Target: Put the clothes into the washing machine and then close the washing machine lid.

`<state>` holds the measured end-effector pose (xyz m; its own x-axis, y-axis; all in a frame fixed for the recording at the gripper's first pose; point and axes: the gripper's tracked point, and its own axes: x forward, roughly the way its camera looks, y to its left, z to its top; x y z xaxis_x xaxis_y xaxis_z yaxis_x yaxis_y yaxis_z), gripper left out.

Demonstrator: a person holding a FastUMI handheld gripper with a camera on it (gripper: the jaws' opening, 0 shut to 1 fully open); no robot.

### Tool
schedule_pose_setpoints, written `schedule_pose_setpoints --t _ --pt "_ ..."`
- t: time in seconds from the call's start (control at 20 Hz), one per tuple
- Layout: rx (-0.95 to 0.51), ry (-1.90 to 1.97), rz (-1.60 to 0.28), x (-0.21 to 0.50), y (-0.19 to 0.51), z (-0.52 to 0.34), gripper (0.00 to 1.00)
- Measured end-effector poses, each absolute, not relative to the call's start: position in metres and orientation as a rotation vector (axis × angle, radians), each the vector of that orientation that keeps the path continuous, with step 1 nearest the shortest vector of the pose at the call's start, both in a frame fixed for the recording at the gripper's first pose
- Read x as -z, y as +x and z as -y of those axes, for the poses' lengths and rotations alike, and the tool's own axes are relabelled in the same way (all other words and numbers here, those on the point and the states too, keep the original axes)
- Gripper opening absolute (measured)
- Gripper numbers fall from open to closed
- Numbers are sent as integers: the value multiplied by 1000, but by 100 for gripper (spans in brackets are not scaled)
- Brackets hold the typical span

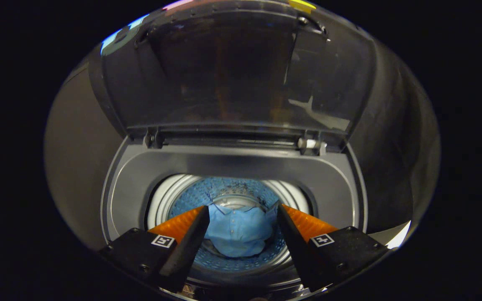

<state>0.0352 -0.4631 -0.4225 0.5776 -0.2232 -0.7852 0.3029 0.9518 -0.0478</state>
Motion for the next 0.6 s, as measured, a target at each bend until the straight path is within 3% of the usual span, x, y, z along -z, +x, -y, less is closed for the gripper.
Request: schedule_pose_setpoints --t 0.3,0.6 --pt "310 134 -742 361 45 452 100" --pt "277 149 -400 228 87 455 100"
